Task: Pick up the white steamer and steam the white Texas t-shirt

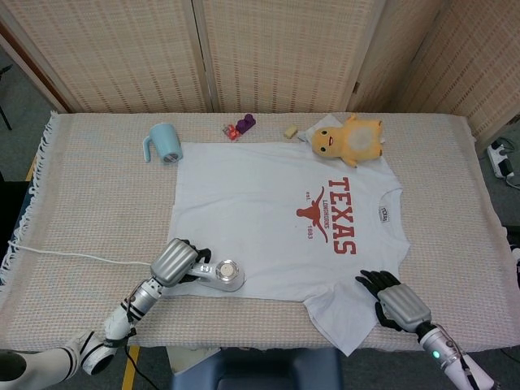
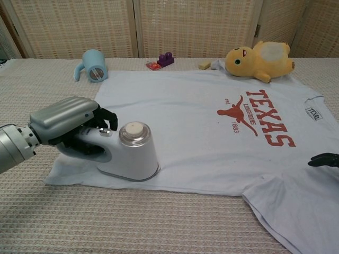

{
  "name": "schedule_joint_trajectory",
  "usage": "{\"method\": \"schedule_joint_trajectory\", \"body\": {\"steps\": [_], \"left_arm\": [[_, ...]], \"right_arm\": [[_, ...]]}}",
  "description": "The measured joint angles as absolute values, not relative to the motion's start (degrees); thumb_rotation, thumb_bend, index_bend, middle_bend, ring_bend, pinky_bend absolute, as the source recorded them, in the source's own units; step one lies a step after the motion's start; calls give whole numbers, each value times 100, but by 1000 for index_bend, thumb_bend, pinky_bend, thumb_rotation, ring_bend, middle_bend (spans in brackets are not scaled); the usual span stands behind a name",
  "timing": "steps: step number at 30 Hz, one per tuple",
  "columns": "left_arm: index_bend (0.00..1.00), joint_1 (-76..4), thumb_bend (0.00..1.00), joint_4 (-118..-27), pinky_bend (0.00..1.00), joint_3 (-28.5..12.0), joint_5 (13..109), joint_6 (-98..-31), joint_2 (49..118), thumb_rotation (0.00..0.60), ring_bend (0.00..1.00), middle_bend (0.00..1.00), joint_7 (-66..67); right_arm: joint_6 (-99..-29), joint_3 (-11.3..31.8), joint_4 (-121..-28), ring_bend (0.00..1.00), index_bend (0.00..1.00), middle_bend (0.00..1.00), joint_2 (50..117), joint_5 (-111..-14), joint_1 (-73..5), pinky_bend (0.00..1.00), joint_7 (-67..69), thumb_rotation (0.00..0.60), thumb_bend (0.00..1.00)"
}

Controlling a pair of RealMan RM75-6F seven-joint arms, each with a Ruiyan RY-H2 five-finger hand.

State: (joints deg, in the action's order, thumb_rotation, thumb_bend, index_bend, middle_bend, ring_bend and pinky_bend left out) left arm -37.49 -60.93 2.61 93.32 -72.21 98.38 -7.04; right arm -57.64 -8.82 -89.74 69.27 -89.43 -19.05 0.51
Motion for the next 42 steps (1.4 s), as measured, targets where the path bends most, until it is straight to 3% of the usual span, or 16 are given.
{"method": "schedule_joint_trajectory", "body": {"steps": [6,12,15,17,20,25,32,34,35,37,39,42], "left_arm": [[951,-3633,446,-6440,727,355,9527,-7433,9525,600,811,999,-481],[938,-3548,445,-6561,727,-41,9151,-7540,9216,600,796,984,-550],[924,-3501,445,-6500,727,-274,8762,-7446,9128,600,784,973,-650],[913,-3465,440,-6350,727,-427,8474,-7326,9109,600,774,962,-712],[894,-3417,426,-5981,727,-608,8093,-7093,9142,600,758,943,-793],[861,-3342,422,-5168,727,-852,7526,-6614,9346,600,730,909,-933],[772,-3265,407,-4113,725,-1123,6997,-6058,9718,600,667,831,-1108],[677,-3247,377,-3983,712,-1239,6840,-5889,9781,600,606,755,-1179],[571,-3235,343,-3978,685,-1290,6789,-5851,9795,600,525,660,-1219],[326,-3209,261,-4049,558,-1342,6740,-5819,9793,600,328,437,-1247],[86,-3187,169,-4175,349,-1345,6724,-5805,9762,600,110,199,-1176],[0,-3150,81,-4495,166,-1361,6681,-5790,9648,600,0,12,-943]], "right_arm": [[-5827,-886,-8982,0,0,0,6900,-8996,-1893,0,73,528,857],[-6006,-875,-9037,0,0,0,6829,-9059,-1849,0,85,529,832],[-6247,-833,-9071,0,0,0,6778,-9118,-1794,0,97,527,704],[-6492,-788,-9094,0,0,0,6732,-9172,-1737,0,107,527,544],[-6897,-709,-9142,0,0,0,6634,-9242,-1627,0,94,518,381],[-7397,-577,-9289,0,0,0,6396,-9292,-1400,0,10,520,315],[-7442,-516,-9352,0,0,0,6355,-9266,-1325,0,-62,517,274],[-7442,-497,-9364,0,0,0,6354,-9265,-1324,0,-96,516,272],[-7447,-485,-9374,0,0,0,6354,-9264,-1323,0,-109,514,269],[-7463,-458,-9393,0,0,0,6357,-9265,-1319,0,-121,508,267],[-7465,-443,-9398,0,0,0,6361,-9267,-1317,0,-126,510,267],[-7465,-436,-9405,0,0,0,6352,-9283,-1314,0,-130,515,268]]}}
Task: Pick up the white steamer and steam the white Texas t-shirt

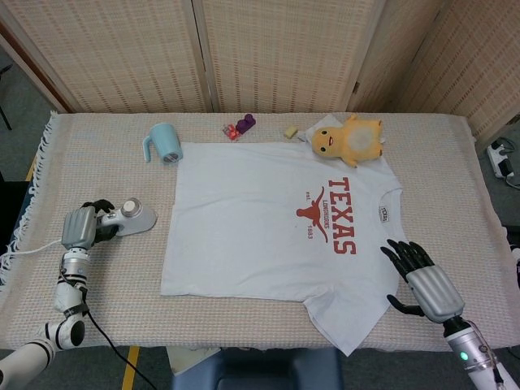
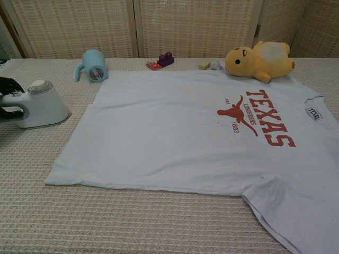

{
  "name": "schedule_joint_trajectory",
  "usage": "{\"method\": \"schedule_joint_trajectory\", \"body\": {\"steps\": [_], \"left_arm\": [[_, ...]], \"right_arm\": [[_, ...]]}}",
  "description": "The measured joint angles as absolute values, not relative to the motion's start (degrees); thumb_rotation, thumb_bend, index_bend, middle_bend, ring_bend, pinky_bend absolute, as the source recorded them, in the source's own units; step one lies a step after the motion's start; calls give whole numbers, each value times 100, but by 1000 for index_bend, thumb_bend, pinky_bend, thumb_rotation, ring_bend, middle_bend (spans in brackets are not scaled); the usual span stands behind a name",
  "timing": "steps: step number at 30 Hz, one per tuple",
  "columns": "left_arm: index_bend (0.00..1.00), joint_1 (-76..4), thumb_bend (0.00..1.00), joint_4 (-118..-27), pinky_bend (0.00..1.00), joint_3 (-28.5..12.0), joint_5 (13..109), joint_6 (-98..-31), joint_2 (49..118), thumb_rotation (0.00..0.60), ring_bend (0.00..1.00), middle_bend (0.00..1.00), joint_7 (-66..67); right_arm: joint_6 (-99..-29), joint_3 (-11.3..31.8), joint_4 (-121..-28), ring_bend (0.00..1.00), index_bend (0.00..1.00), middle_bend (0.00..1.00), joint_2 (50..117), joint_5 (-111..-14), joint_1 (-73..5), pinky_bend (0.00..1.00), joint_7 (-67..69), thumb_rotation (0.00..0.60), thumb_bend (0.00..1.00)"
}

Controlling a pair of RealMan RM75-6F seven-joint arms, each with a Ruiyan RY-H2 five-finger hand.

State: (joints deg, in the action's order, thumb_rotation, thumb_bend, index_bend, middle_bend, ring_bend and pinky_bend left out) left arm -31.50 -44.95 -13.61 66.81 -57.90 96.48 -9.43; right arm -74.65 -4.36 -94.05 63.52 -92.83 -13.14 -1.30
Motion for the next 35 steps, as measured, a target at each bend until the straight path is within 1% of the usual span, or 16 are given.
{"method": "schedule_joint_trajectory", "body": {"steps": [2,4,9,11,13,14,15,17,20,22,24,26,29,33,35], "left_arm": [[0,-3128,30,-4706,106,-1382,6639,-5788,9555,600,0,0,-816],[0,-3094,6,-4991,77,-1402,6580,-5774,9409,600,0,0,-656],[0,-2961,0,-5792,56,-1410,6429,-5786,8935,600,0,0,-180],[0,-2868,44,-6205,71,-1420,6346,-5850,8709,600,0,6,-2],[11,-2736,95,-6615,113,-1434,6284,-6016,8488,600,4,48,125],[65,-2669,113,-6757,164,-1437,6273,-6121,8399,600,35,105,157],[114,-2600,121,-6872,194,-1440,6273,-6240,8318,600,63,145,172],[281,-2419,143,-7086,261,-1442,6314,-6557,8144,600,165,279,134],[378,-2102,172,-7407,305,-1396,6494,-7019,7851,600,239,366,-47],[384,-1891,175,-7589,303,-1311,6697,-7324,7673,600,242,368,-142],[373,-1711,175,-7726,293,-1201,6892,-7581,7533,600,238,357,-170],[360,-1496,175,-7906,284,-1040,7130,-7874,7373,600,229,343,-170],[325,-1215,169,-8236,241,-794,7458,-8228,7149,600,200,311,-145],[308,-883,168,-8728,229,-493,7803,-8601,6901,600,187,297,-2],[305,-730,168,-8967,222,-350,7907,-8745,6818,600,184,295,154]], "right_arm": [[-7489,-433,-9410,0,0,0,6334,-9294,-1300,0,-129,515,267],[-7532,-421,-9413,0,0,0,6312,-9296,-1280,0,-118,517,267],[-7657,-368,-9412,0,0,0,6240,-9286,-1228,0,-57,513,267],[-7706,-337,-9405,0,0,0,6198,-9264,-1204,0,-22,539,268],[-7720,-317,-9397,0,0,13,6153,-9211,-1182,9,-14,566,273],[-7731,-302,-9395,0,1,38,6134,-9174,-1170,36,-23,574,277],[-7754,-279,-9389,1,6,67,6119,-9129,-1154,67,-37,584,285],[-7860,-211,-9360,33,50,150,6109,-9042,-1106,132,-52,600,301],[-8073,-134,-9235,79,75,200,6179,-9016,-1033,141,29,600,304],[-8131,-129,-9144,81,69,201,6228,-9049,-1001,141,181,600,291],[-8154,-127,-9099,64,48,194,6246,-9086,-975,141,313,600,230],[-8199,-123,-9111,27,18,165,6231,-9111,-944,130,344,600,161],[-8279,-116,-9264,0,0,122,6163,-9099,-873,95,225,599,84],[-8467,-83,-9420,0,0,111,6167,-8983,-714,64,-26,564,69],[-8553,-66,-9444,0,0,107,6235,-8908,-630,58,-226,564,68]]}}
